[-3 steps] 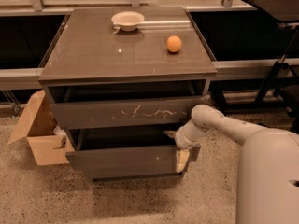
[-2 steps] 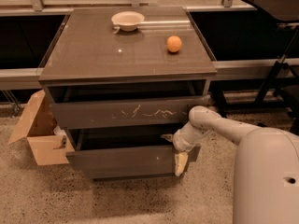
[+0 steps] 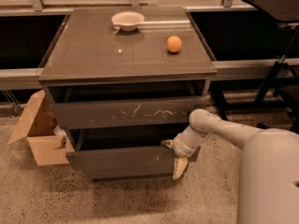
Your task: Open middle drawer
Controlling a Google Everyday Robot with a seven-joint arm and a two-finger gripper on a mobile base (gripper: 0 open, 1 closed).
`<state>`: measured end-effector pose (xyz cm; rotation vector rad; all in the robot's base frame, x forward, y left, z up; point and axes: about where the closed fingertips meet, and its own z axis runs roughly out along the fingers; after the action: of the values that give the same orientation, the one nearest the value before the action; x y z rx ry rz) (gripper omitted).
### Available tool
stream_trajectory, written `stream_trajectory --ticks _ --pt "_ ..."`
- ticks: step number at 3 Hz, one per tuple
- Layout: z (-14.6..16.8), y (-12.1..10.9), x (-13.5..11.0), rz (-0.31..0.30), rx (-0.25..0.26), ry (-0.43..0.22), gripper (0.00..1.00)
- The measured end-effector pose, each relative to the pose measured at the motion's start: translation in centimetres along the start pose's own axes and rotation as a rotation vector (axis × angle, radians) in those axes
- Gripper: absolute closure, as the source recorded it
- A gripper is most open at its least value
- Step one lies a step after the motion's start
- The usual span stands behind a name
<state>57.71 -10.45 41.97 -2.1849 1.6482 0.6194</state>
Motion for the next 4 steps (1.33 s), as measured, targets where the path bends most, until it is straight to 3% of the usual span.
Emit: stream_trajectory --ticks 3,4 --pt "-0.4 3.3 -3.6 -0.062 -0.014 -0.078 0.96" --pt "-0.3 3.6 -3.7 -0.065 -0.016 -0.089 1.00"
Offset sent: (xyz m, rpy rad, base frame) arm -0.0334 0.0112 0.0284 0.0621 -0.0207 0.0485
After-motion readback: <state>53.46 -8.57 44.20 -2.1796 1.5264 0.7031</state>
